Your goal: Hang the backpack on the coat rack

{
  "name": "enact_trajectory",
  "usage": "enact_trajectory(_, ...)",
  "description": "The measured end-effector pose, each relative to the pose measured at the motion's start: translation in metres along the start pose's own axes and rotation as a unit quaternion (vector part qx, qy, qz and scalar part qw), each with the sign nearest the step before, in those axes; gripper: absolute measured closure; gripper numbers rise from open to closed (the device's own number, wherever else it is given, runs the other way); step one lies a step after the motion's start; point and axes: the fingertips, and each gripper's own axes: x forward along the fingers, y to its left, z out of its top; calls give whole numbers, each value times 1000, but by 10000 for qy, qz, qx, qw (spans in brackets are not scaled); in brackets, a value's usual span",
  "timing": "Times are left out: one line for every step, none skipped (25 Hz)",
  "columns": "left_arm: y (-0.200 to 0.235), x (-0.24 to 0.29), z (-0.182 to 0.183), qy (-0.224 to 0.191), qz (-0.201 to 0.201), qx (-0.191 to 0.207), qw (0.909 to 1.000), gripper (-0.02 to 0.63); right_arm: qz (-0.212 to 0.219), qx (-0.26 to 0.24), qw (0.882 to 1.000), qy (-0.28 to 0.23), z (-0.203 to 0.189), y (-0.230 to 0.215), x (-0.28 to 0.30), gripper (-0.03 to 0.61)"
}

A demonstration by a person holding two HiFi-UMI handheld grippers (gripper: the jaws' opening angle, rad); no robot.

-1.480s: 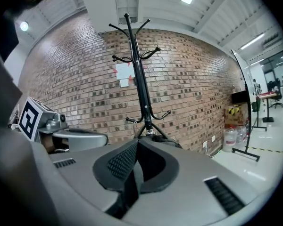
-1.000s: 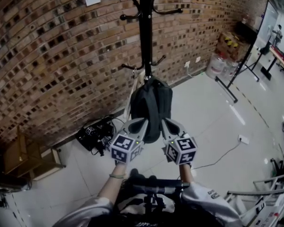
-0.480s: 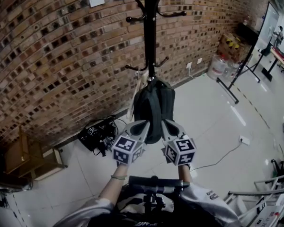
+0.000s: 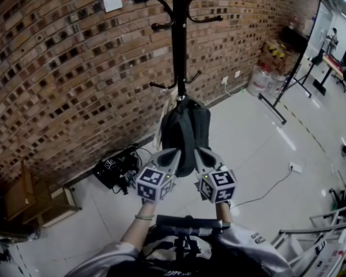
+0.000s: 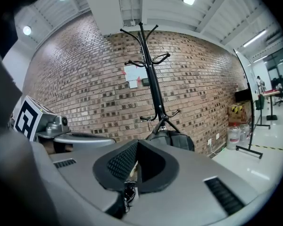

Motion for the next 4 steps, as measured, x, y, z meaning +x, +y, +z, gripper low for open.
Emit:
enact_trajectory(1, 0, 0, 6, 4, -2, 10000, 612, 1, -2, 10000, 1, 0, 1, 0, 568)
enact_trajectory(1, 0, 0, 12, 6, -7, 10000, 612, -1, -3, 10000, 3, 0, 1, 1, 568)
enact_trajectory(2, 0, 0, 18, 5, -13, 10000, 612, -5, -4, 10000, 7, -1, 1, 1, 566)
enact_trajectory(2, 0, -1, 23, 2, -21, 10000, 612, -11, -4, 10000, 12, -1, 2, 1, 567)
